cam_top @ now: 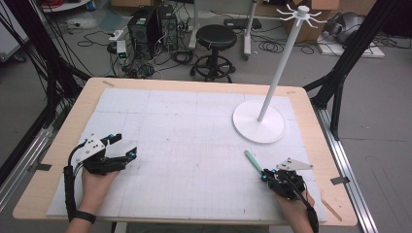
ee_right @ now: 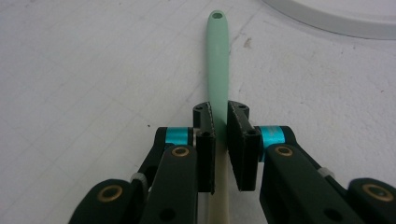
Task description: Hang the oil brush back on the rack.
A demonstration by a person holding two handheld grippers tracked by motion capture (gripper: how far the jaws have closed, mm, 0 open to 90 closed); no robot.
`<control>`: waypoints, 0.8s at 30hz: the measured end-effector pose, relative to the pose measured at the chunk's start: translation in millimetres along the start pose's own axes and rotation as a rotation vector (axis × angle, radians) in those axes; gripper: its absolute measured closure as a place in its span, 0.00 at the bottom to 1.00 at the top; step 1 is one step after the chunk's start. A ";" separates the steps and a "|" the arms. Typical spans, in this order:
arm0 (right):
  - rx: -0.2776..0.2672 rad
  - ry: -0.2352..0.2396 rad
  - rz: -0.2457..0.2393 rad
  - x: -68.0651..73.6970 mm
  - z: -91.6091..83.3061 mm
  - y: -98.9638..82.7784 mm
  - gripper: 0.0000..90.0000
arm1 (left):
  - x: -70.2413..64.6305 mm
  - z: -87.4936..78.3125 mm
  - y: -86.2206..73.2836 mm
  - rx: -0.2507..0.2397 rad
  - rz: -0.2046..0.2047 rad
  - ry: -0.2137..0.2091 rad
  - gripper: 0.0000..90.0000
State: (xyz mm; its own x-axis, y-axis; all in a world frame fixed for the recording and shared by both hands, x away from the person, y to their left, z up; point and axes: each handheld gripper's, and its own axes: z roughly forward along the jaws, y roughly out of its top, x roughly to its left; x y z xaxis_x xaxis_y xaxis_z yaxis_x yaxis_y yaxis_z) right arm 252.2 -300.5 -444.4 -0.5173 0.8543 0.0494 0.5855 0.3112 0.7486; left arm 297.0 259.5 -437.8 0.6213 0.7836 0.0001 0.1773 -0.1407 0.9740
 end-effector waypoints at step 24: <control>-0.340 0.022 0.040 -29.0 -68.3 61.5 0.92 | 0.7 0.3 -0.6 0.007 0.001 -0.004 0.23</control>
State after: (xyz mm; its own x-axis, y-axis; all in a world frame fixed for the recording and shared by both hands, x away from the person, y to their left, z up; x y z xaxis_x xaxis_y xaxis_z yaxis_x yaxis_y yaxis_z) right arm 260.6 -334.6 -354.7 -0.5137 0.8528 0.0944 0.3660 0.1183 0.9231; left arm 297.5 260.0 -438.5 0.6241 0.7813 0.0000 0.1825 -0.1458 0.9723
